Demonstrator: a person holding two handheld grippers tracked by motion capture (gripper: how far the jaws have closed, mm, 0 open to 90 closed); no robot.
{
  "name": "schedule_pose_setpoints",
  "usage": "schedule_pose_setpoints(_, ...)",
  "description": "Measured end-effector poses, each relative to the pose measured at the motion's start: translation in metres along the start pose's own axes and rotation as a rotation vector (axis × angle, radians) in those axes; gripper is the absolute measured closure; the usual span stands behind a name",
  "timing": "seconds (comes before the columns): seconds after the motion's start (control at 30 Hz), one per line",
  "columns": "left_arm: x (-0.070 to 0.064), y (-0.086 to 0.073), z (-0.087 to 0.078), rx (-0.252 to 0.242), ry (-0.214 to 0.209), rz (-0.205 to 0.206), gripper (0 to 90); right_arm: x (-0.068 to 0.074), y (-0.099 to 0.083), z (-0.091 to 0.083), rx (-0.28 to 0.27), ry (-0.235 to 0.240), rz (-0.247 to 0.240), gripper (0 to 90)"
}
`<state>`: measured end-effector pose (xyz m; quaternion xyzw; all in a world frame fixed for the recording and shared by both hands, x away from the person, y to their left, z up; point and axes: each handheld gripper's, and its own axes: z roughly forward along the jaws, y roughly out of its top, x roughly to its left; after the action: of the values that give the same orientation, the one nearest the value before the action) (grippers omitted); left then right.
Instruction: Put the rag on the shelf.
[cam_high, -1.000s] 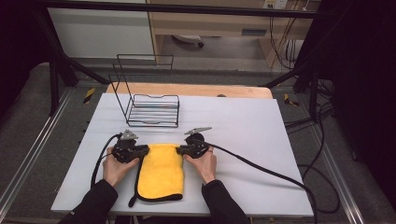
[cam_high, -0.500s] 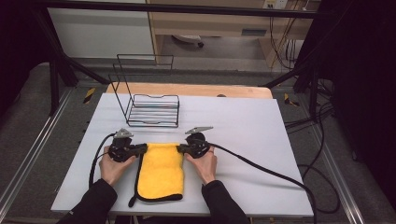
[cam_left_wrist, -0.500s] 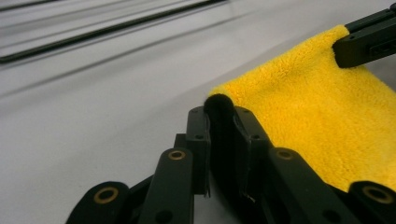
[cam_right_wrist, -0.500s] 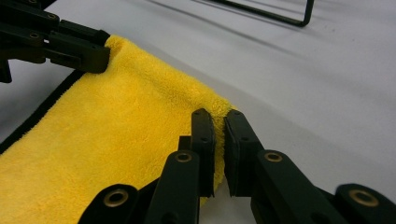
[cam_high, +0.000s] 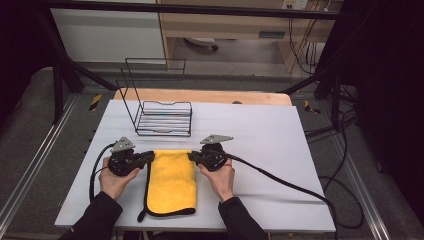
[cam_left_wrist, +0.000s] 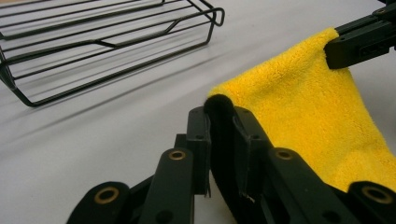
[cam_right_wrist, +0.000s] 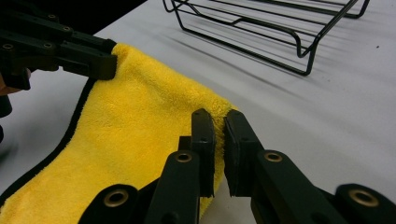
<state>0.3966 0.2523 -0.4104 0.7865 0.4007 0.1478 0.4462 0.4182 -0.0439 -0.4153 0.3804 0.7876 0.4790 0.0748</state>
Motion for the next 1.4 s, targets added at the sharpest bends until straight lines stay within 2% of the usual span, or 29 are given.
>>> schedule_pose_setpoints(0.6, -0.011, 0.016, -0.029, -0.108, 0.001, 0.023, 78.0, 0.017, 0.016, -0.028, -0.103, 0.001, -0.067, 83.8)
schedule_pose_setpoints(1.4, -0.025, 0.040, -0.058, -0.227, 0.035, 0.068, 78.2, 0.035, 0.043, -0.057, -0.219, -0.025, -0.154, 84.2)
